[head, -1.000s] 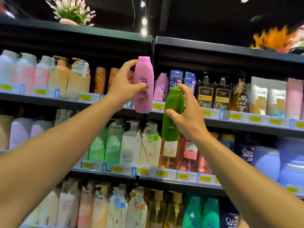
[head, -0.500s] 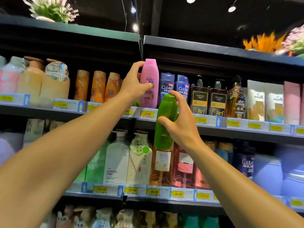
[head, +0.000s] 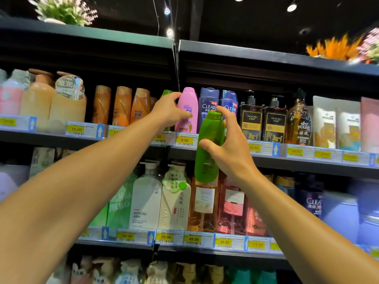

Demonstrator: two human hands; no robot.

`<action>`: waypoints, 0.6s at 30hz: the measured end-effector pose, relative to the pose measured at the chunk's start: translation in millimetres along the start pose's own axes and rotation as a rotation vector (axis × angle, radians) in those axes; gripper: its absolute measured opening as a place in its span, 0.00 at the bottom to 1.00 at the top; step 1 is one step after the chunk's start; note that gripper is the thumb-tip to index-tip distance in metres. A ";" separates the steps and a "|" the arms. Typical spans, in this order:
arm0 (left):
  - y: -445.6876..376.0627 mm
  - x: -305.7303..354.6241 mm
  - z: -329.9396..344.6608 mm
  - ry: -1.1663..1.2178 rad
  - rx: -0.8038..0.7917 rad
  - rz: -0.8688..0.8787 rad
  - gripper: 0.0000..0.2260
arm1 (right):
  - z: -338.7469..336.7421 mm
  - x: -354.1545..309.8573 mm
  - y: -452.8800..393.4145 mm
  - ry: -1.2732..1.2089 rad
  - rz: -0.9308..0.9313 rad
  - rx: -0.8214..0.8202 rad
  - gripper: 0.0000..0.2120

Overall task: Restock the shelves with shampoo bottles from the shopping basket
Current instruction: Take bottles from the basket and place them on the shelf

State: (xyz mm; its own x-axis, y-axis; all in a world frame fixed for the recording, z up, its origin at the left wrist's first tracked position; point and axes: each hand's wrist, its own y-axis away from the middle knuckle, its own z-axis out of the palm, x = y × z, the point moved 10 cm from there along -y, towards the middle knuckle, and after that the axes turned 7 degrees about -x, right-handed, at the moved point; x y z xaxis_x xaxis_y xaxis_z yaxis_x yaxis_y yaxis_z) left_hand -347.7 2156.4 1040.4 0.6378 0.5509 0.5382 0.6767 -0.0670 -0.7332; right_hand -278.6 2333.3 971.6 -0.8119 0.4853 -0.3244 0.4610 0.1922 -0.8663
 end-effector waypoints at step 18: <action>108.5 10.2 -5.8 -0.085 -0.015 0.290 0.36 | -14.7 -36.3 -27.9 -0.131 -0.011 0.145 0.35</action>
State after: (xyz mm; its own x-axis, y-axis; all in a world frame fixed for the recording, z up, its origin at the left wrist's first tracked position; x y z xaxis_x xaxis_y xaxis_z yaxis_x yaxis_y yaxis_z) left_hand -265.7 2149.8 968.7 0.7728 0.5742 0.2703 0.4767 -0.2440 -0.8445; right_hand -256.8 2322.9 1013.1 -0.8606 0.3668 -0.3533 0.4034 0.0678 -0.9125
